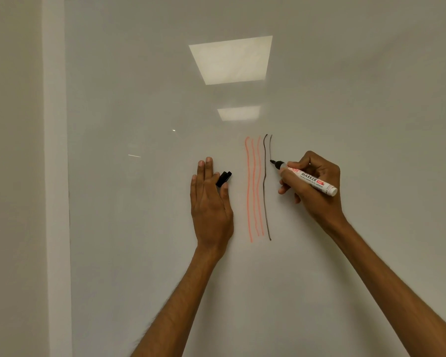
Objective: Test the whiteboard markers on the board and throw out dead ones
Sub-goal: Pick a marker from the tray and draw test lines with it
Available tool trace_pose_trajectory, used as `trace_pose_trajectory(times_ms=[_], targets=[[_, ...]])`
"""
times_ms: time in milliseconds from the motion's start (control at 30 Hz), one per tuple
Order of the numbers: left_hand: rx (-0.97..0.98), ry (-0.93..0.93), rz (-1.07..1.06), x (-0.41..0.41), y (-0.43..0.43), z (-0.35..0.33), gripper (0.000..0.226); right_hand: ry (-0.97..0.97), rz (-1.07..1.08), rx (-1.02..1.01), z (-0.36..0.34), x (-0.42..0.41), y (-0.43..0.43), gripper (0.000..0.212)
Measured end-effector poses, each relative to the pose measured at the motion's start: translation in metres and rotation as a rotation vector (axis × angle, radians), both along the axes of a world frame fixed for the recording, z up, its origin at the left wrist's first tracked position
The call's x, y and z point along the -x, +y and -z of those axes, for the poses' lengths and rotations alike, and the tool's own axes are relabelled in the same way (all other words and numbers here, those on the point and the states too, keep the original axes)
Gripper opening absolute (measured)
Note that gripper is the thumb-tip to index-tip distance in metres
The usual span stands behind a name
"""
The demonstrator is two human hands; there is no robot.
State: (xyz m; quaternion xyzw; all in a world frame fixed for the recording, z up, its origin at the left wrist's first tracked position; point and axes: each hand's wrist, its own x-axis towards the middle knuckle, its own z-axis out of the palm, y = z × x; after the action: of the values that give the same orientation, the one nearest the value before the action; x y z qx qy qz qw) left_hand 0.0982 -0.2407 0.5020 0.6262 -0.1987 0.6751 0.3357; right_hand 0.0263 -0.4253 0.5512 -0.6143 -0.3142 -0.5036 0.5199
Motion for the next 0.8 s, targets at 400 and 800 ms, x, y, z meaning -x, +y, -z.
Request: trace_pose_trajectory(times_ms=[400, 800], targets=[[-0.006, -0.003, -0.015, 0.000, 0.001, 0.001, 0.037, 0.075, -0.064, 0.084, 0.034, 0.000, -0.007, 0.023], [-0.006, 0.014, -0.001, 0.002, 0.001, 0.002, 0.040, 0.200, -0.050, 0.239, 0.054, 0.001, -0.014, 0.029]])
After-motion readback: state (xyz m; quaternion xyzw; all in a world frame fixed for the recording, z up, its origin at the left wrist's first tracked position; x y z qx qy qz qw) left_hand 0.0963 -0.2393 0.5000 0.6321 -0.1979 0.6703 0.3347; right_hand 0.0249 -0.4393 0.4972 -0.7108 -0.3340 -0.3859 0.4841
